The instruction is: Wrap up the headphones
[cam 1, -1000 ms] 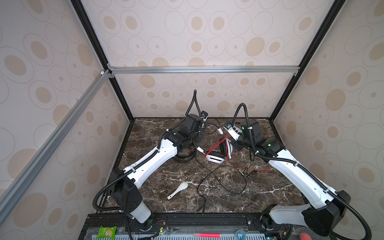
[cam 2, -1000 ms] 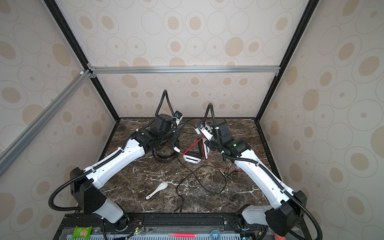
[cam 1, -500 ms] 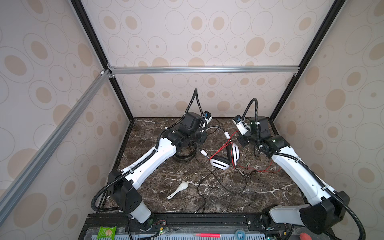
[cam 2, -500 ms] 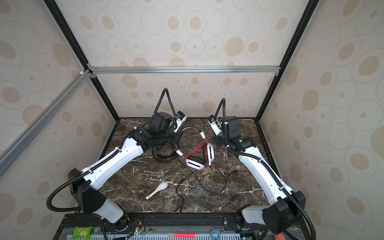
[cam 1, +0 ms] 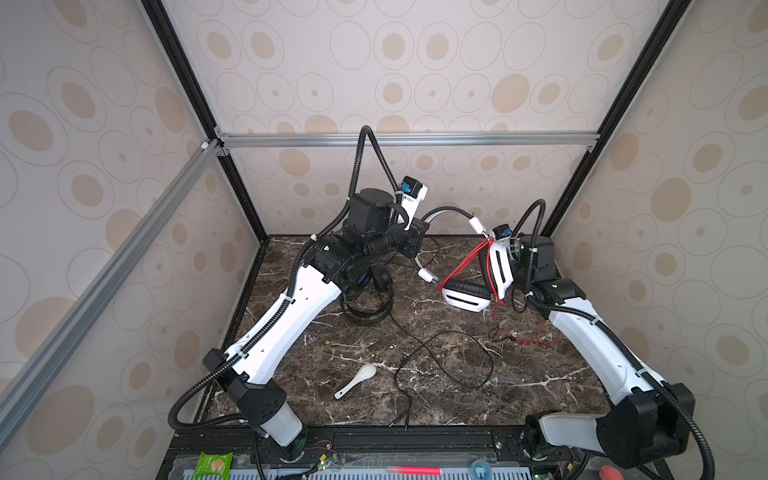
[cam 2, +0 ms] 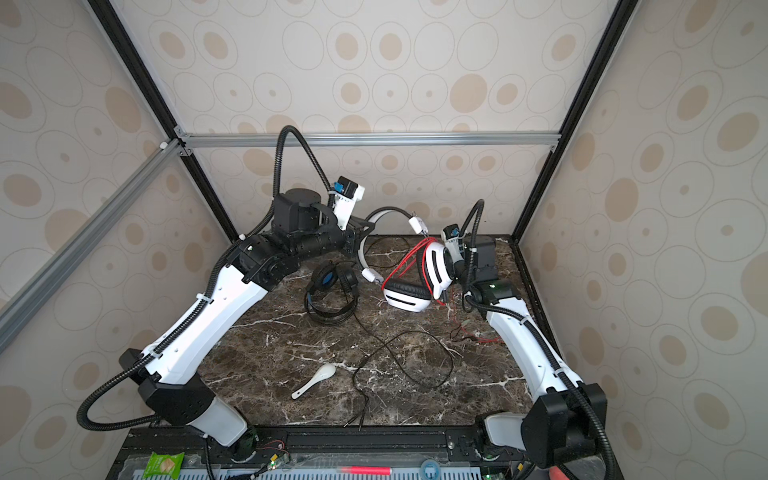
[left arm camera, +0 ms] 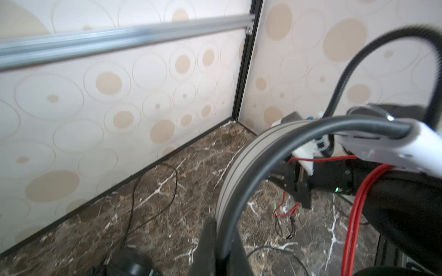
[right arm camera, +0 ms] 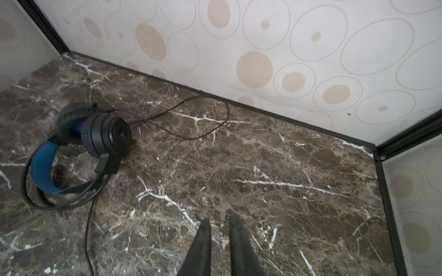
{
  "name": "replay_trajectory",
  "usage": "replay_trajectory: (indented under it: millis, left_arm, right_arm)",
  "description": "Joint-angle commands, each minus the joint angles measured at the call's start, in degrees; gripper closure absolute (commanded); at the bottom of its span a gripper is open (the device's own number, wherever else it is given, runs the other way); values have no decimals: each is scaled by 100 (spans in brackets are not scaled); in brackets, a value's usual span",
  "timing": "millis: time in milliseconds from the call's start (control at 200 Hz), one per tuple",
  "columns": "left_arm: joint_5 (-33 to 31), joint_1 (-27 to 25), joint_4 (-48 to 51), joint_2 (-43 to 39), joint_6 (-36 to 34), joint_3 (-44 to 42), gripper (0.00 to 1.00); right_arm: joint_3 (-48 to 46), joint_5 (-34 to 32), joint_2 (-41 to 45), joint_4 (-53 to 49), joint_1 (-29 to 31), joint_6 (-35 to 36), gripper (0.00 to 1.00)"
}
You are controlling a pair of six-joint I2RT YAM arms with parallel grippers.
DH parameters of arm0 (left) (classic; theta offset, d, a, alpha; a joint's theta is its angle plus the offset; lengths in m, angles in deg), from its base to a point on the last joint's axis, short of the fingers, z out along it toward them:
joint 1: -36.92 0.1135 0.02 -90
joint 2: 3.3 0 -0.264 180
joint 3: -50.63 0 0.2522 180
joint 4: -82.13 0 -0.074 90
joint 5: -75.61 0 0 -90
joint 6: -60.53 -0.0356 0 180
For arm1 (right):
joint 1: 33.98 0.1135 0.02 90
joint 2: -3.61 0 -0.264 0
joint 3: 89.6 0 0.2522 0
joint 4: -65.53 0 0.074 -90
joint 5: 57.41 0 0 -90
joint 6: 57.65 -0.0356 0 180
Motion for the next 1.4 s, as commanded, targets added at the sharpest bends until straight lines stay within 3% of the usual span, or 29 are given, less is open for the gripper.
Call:
replay_trajectory:
  millis: [0, 150, 335, 550, 825, 1080, 1395]
  left_arm:
    - [407, -18, -528, 40, 550, 638, 100]
    - [526, -17, -1055, 68, 1031, 759, 100]
    - [487, -14, -2263, -107, 1824, 290, 100]
    - [482, 1, -2788, 10, 2167, 391, 100]
    - [250, 148, -3313, -28, 2579, 266, 100]
    - [-553, 350, -4035, -38, 3083, -108, 100]
    - [-2062, 413, -3917, 285, 3541, -72, 100]
  right_arm:
    - [-108, 488, -5, 588, -6, -347, 82]
    - [-280, 645, -110, 1090, -2, -630, 82]
    - [-610, 1030, -304, 1716, -5, -1152, 82]
    - [-1088, 1432, -672, 2550, -4, -1953, 82]
    - [-1211, 1791, -1091, 2677, -6, -1933, 85]
    - [-1330, 1742, -809, 2026, 265, -1492, 100]
    - [-1704, 1113, 159, 1019, 887, -1099, 100]
